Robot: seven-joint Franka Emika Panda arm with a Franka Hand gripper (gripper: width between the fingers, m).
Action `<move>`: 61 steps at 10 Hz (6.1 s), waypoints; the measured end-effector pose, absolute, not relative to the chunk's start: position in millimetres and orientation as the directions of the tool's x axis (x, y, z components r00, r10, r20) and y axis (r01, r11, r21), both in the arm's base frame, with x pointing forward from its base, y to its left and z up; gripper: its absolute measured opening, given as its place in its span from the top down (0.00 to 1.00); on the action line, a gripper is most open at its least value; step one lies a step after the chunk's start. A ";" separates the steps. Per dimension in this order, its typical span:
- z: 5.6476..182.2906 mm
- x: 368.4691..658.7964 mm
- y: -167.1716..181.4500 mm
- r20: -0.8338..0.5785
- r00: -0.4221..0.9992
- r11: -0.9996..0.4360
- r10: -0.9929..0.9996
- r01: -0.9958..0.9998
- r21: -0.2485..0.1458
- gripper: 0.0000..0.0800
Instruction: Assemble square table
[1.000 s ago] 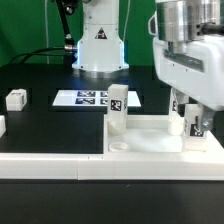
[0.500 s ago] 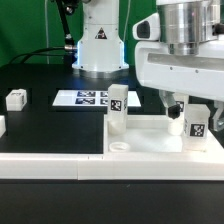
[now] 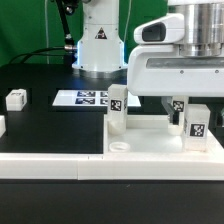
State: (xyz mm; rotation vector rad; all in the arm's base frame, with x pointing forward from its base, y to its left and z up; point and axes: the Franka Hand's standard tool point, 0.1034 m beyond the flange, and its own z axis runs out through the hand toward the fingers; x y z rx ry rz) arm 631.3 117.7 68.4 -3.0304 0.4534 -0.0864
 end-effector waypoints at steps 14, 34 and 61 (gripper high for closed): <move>67.0 629.7 117.0 -0.133 -0.058 0.064 -0.989 -0.997 -0.047 0.64; 62.0 627.7 120.1 0.027 0.942 -0.940 -0.333 -0.330 -0.085 0.36; 98.2 632.2 100.0 -0.204 -0.361 0.382 -0.910 -0.921 -0.076 0.19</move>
Offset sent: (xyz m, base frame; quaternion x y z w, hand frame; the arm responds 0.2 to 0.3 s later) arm 0.0000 0.0000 0.0000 0.0000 0.0000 0.2571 0.9664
